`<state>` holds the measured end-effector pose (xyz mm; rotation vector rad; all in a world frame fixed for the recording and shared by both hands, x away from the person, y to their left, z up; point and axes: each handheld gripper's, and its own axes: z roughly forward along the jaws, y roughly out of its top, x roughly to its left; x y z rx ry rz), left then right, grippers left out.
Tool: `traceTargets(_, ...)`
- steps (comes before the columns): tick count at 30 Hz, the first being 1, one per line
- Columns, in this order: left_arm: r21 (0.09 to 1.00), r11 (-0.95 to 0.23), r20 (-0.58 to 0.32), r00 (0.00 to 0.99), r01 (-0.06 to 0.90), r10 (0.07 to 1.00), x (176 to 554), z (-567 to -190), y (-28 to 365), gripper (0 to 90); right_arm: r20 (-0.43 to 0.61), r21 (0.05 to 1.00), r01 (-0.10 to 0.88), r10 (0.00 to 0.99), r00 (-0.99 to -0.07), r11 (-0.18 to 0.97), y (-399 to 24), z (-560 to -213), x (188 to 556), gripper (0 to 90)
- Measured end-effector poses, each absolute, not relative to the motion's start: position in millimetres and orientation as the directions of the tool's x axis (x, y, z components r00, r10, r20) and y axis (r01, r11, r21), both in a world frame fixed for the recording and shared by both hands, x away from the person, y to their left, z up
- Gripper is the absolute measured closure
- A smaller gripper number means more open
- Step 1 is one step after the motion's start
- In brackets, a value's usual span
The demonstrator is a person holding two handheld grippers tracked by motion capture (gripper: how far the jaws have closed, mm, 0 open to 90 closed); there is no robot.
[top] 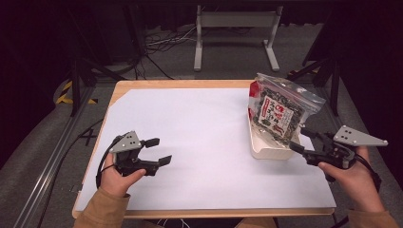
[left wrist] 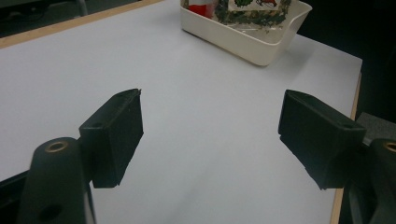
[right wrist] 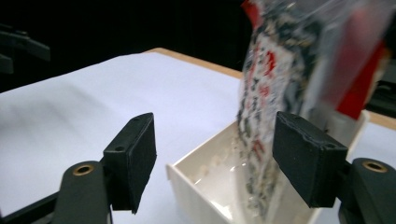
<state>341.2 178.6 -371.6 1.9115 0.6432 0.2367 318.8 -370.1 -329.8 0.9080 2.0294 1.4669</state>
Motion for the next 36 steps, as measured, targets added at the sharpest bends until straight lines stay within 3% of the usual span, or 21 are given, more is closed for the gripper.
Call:
traceTargets(19, 0.896, -0.293, -0.139, 0.839, 0.332, 0.526, 338.4, -385.3, 183.5, 19.4, 0.023, 0.937, 0.245, 0.657, -0.753, 0.248, -333.0, -373.7, 318.7, 27.8)
traceTargets(28, 0.896, -0.285, -0.148, 0.833, 0.341, 0.532, 341.2, -393.0, 184.9, 19.0, 0.019, 0.947, 0.230, 0.675, -0.737, 0.224, -322.7, -397.9, 322.8, 26.6)
traceTargets(36, 0.897, -0.281, -0.147, 0.830, 0.341, 0.538, 342.8, -395.9, 185.6, 18.9, 0.002, 0.951, 0.211, 0.677, -0.736, 0.227, -322.3, -399.5, 322.4, 26.8)
